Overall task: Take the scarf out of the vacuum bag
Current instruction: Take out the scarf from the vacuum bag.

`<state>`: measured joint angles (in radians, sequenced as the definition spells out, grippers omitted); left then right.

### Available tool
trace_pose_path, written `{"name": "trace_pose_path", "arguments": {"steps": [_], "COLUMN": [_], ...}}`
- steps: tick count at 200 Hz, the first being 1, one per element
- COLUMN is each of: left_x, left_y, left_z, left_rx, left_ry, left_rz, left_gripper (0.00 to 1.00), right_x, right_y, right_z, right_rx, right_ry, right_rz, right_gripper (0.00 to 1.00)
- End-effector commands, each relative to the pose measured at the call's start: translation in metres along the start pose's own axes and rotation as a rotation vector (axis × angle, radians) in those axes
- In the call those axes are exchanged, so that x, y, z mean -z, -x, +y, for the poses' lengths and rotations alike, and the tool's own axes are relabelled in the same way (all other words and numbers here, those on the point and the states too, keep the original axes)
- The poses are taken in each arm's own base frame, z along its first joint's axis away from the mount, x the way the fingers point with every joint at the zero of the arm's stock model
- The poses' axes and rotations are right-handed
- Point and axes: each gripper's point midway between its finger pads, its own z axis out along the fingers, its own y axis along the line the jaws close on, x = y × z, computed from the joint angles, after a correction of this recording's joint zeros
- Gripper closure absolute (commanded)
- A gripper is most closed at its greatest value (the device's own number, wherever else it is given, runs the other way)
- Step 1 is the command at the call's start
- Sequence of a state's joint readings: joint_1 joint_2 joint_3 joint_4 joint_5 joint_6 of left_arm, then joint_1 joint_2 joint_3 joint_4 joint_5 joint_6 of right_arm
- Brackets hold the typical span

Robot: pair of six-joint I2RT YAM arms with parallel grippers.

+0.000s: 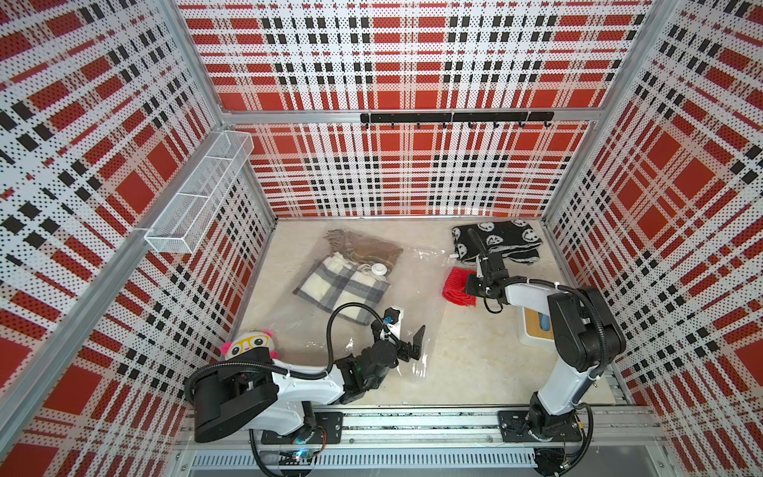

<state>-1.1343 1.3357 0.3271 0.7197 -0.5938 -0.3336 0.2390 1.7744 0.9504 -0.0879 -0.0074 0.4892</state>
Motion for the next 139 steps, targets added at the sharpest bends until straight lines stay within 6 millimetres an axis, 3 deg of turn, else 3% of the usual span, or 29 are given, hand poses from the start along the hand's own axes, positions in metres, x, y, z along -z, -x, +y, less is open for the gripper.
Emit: {"name": "trace_pose_path", "arguments": {"steps": [1, 36, 67, 95, 120, 139], "left_x": [-0.003, 0.000, 0.002, 0.002, 0.002, 0.001], "left_y": [0.009, 0.010, 0.011, 0.007, 0.003, 0.002], "left_z": [-0.006, -0.015, -0.007, -0.004, -0.003, -0.002], "left_rx": [0.026, 0.027, 0.025, 0.037, 0.033, 0.032], "left_ry": [-0.031, -0.056, -0.039, -0.038, -0.041, -0.041], "left_rz": [-0.027, -0.019, -0.026, -0.013, -0.005, 0.000], "left_gripper": [0.02, 0.02, 0.02, 0.02, 0.02, 0.02], "right_x": [0.005, 0.014, 0.030, 0.026, 0.026, 0.034], "right_y": [-0.004, 0.003, 0.018, 0.011, -0.002, -0.008], "right_z": [-0.041, -0.058, -0.070, -0.057, -0.062, -0.069], "right_rx": [-0.066, -0.104, -0.107, -0.107, -0.156, -0.171], "right_ry": [-0.146, -0.206, -0.285, -0.214, -0.213, -0.246], "right_rz": [0.005, -0.036, -0.093, -0.046, -0.051, -0.057], "right_gripper": [1.00, 1.00, 0.99, 0.81, 0.59, 0.50]}}
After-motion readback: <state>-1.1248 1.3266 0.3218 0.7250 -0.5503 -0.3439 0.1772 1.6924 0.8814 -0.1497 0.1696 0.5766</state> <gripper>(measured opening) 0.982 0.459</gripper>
